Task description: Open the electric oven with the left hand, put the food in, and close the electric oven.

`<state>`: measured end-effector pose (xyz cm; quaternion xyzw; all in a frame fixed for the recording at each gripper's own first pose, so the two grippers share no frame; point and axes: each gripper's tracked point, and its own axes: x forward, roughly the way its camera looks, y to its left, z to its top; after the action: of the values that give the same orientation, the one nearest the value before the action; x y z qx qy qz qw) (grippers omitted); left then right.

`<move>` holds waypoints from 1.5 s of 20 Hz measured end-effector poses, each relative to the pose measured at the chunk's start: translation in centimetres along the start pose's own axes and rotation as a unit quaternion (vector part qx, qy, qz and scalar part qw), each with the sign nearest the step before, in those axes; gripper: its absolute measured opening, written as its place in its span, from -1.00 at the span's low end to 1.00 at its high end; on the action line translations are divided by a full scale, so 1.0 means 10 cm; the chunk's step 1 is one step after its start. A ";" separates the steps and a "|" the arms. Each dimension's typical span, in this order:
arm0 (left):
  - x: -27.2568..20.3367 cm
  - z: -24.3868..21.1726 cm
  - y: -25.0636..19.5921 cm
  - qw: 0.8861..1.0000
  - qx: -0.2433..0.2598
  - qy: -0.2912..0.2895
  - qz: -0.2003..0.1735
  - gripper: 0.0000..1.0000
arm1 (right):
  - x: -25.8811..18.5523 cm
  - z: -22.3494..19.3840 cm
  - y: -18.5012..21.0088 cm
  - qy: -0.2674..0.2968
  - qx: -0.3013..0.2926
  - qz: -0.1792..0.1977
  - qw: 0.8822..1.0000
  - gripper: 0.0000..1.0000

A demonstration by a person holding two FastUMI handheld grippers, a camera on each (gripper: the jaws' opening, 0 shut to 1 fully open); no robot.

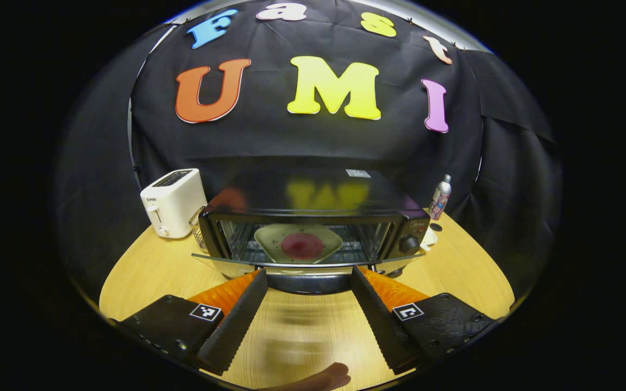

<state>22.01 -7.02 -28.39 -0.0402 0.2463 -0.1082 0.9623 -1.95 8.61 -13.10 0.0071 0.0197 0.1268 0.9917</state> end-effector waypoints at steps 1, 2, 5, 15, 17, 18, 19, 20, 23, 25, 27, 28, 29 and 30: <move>0.04 0.06 0.01 1.000 0.001 -0.011 0.004 0.96 | -0.01 0.00 0.00 0.002 0.001 0.000 1.000 0.92; 0.07 0.14 0.11 1.000 0.006 -0.024 0.018 0.97 | -0.03 -0.01 0.01 0.004 0.001 0.000 1.000 0.92; -0.08 0.23 0.07 0.998 0.007 -0.051 0.021 0.92 | -0.08 -0.01 0.01 0.004 0.001 0.000 1.000 0.92; -1.63 0.72 -0.15 0.987 0.006 -0.158 0.028 0.91 | -0.46 0.26 -0.02 -0.014 -0.002 -0.015 1.000 0.93; -2.00 0.77 -0.18 0.984 0.001 -0.174 0.031 0.91 | -0.55 0.35 -0.06 -0.022 0.004 -0.021 1.000 1.00; -2.16 0.77 -0.23 0.983 0.004 -0.183 0.026 0.91 | -0.59 0.39 -0.08 -0.024 0.006 -0.023 0.999 0.92; -2.32 0.76 -0.27 0.982 0.010 -0.188 0.025 0.90 | -0.65 0.44 -0.09 -0.030 0.008 -0.023 0.999 0.92; -2.48 0.73 -0.26 0.980 0.015 -0.194 0.032 0.90 | -0.69 0.49 -0.11 -0.036 0.010 -0.022 0.999 1.00; -2.81 0.63 -0.23 0.978 0.023 -0.199 0.060 0.90 | -0.77 0.53 -0.18 -0.045 0.009 -0.028 0.999 0.92; -2.98 0.50 -0.29 0.979 0.017 -0.194 0.060 0.90 | -0.78 0.56 -0.22 -0.049 0.007 -0.033 0.998 0.92; -3.16 0.39 -0.43 0.979 0.006 -0.199 0.043 0.91 | -0.79 0.54 -0.23 -0.048 0.007 -0.035 0.998 0.92; -3.24 0.36 -0.45 0.977 0.006 -0.209 0.041 0.90 | -0.79 0.51 -0.22 -0.043 0.008 -0.034 0.998 0.92; -3.31 0.33 -0.42 0.976 0.008 -0.214 0.047 0.90 | -0.80 0.45 -0.20 -0.034 0.012 -0.029 0.999 0.92; -3.38 0.31 -0.40 0.974 0.015 -0.218 0.054 0.90 | -0.79 0.41 -0.18 -0.024 0.017 -0.026 0.999 1.00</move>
<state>-6.13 -3.17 -9.47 -0.0346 0.0304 -0.0487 0.9978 -9.01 4.79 -8.78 0.0261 -0.0021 0.1007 0.9946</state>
